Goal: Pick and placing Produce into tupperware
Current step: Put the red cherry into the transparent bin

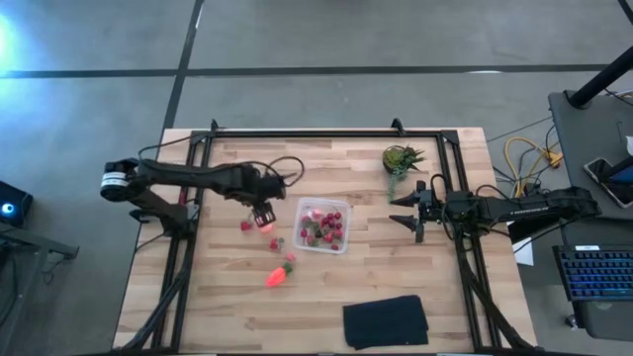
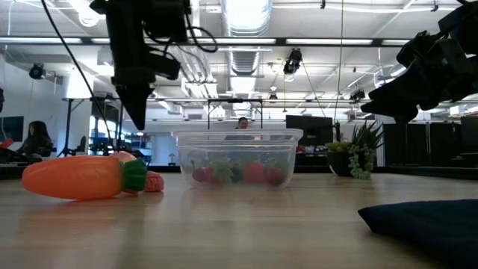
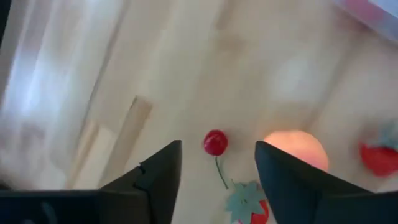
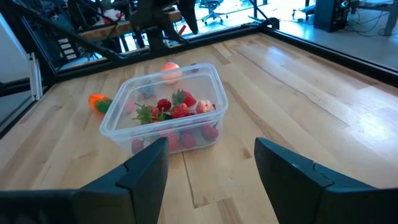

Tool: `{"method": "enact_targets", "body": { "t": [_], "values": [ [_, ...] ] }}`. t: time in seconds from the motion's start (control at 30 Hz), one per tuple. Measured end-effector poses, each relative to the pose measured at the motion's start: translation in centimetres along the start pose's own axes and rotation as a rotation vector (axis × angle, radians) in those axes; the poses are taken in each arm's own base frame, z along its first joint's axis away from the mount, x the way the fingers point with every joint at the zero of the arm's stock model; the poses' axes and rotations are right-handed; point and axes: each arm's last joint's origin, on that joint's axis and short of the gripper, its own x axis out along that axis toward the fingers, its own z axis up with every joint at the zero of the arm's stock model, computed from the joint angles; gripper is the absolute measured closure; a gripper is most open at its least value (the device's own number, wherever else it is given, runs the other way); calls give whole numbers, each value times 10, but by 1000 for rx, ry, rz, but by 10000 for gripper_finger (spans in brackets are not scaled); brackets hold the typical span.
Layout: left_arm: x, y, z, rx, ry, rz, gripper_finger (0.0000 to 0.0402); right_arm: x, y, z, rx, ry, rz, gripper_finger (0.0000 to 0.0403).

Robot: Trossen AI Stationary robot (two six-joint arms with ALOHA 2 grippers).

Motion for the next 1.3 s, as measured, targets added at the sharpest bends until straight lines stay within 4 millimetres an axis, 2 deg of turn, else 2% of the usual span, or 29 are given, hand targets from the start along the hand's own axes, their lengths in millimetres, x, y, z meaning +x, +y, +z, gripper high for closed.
{"method": "enact_targets", "body": {
  "t": [0.17,0.4,0.57,0.7,0.9,0.97,1.17,1.3],
  "values": [
    [13,14,-2,-222,55,-10,246,0,0,0,0,0,0,174],
    [39,24,5,-276,165,-17,249,0,0,0,0,0,0,174],
    [56,19,5,-154,214,68,249,0,0,0,0,0,0,174],
    [61,15,5,-110,227,96,241,0,0,0,0,0,0,174],
    [62,14,5,-108,238,69,205,0,0,0,0,0,0,174],
    [60,15,5,-82,228,63,203,0,0,0,0,0,0,174],
    [57,17,9,138,200,87,201,0,0,0,0,0,0,174],
    [57,17,9,121,195,94,201,0,0,0,0,0,0,174]
  ]
}}
